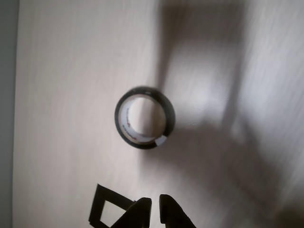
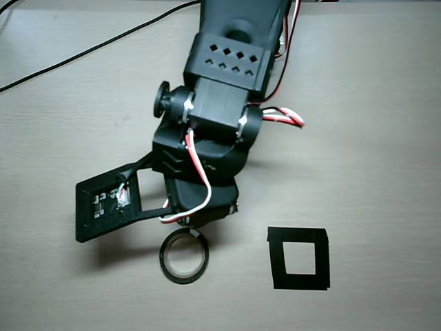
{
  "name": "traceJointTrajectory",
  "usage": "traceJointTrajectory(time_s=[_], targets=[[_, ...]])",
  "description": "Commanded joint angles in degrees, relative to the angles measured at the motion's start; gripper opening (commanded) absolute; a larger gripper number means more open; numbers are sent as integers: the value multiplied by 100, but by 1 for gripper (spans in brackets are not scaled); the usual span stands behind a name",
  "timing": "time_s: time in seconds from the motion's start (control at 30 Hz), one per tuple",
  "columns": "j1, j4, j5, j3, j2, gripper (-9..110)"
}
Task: Grasp a tape and put it in the target area.
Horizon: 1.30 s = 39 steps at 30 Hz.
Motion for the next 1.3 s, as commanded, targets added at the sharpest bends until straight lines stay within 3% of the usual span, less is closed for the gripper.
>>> traceJointTrajectory(time_s=[0.0, 0.17, 0.6, 1.27], targets=[[-26, -44, -18, -35, 141, 0], [-35, -70, -18, -9, 114, 1], [-62, 53, -413, -9, -536, 18], [431, -606, -993, -817, -2522, 15]])
